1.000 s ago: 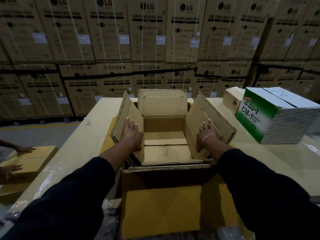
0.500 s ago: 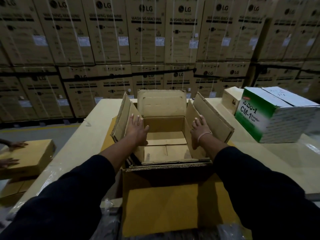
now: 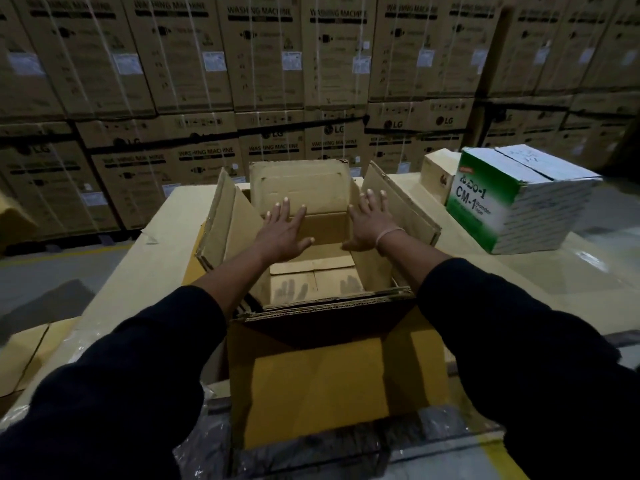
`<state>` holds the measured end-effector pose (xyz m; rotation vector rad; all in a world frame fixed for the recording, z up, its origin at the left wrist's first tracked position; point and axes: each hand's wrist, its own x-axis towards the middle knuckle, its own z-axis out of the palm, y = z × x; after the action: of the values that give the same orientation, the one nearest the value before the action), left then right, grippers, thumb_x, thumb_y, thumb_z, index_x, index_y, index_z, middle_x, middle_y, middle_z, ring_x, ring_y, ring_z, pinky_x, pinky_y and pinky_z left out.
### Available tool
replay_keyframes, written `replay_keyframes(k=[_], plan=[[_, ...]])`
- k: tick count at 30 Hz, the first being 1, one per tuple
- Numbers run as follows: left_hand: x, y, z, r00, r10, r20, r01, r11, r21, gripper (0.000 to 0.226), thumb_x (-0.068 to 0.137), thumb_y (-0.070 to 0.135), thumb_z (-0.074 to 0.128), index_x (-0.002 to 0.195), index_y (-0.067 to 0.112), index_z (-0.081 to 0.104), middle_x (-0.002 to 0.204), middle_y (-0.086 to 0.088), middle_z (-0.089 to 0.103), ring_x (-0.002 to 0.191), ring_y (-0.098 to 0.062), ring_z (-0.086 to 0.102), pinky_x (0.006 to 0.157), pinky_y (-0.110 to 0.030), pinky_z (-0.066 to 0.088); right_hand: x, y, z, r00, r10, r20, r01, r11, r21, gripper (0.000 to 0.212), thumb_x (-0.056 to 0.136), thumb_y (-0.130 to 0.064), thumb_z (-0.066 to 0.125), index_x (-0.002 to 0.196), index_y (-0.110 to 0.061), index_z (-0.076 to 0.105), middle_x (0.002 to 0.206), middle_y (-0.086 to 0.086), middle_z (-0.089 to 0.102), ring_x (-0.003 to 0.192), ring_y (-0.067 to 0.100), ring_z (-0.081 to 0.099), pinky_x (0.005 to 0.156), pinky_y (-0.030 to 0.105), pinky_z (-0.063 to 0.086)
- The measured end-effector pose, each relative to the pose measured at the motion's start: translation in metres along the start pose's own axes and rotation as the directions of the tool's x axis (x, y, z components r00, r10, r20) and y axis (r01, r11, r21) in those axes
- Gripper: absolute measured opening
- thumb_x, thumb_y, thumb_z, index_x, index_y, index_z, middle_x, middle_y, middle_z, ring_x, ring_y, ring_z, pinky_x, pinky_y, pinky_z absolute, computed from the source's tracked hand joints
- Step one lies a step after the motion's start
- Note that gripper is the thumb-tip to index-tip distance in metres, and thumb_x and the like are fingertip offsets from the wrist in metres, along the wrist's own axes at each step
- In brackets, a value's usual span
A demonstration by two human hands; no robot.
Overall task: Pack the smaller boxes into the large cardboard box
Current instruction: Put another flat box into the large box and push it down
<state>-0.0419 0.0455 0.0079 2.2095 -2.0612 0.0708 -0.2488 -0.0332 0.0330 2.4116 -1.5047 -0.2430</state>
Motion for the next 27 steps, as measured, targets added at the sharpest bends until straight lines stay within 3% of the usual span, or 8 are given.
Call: replay_keyframes(k=[7, 13, 22, 27], plan=[[0.034, 0.067, -0.011, 0.995, 0.044, -0.084, -0.058, 0.984, -0.168, 0.081, 0.104, 0.058, 0.043, 0.166, 0.03, -0.001, 0.171, -0.014, -0.016, 0.158, -0.034, -0.009, 0.128, -0.052, 0.005, -0.004, 0.064, -0.018, 0.992, 0.073, -0.103, -0.046, 0.969, 0.241, 0.103, 0.094, -0.077, 0.043, 0.167, -0.014, 0.008, 0.172, 0.021, -0.011, 0.157, 0.04, -0.019, 0.125, 0.06, -0.011], [0.08, 0.142, -0.015, 0.983, 0.09, -0.157, -0.129, 0.956, -0.262, 0.078, 0.103, 0.062, 0.037, 0.166, 0.032, 0.0, 0.172, -0.011, -0.015, 0.159, -0.033, -0.009, 0.127, -0.053, 0.005, -0.015, 0.161, -0.004, 0.954, 0.254, -0.158, -0.163, 0.886, 0.435, 0.099, 0.096, -0.079, 0.034, 0.167, -0.015, 0.008, 0.172, 0.019, -0.011, 0.158, 0.038, -0.019, 0.126, 0.056, -0.012], [0.13, 0.294, 0.006, 0.971, 0.178, -0.157, -0.222, 0.917, -0.332, 0.075, 0.106, 0.06, 0.032, 0.166, 0.027, 0.002, 0.171, -0.013, -0.015, 0.158, -0.034, -0.012, 0.126, -0.049, -0.001, -0.049, 0.326, 0.085, 0.91, 0.41, -0.054, -0.315, 0.771, 0.554, 0.088, 0.099, -0.071, 0.041, 0.165, -0.018, 0.019, 0.173, 0.019, -0.002, 0.159, 0.038, -0.011, 0.126, 0.055, -0.01], [0.163, 0.371, 0.014, 0.957, 0.243, -0.157, -0.279, 0.92, -0.276, 0.075, 0.107, 0.057, 0.034, 0.166, 0.024, 0.001, 0.171, -0.015, -0.017, 0.158, -0.036, -0.014, 0.126, -0.051, -0.001, -0.062, 0.407, 0.134, 0.912, 0.41, 0.005, -0.341, 0.751, 0.566, 0.091, 0.1, -0.069, 0.041, 0.167, -0.014, 0.012, 0.173, 0.018, -0.005, 0.159, 0.037, -0.014, 0.126, 0.055, -0.01]])
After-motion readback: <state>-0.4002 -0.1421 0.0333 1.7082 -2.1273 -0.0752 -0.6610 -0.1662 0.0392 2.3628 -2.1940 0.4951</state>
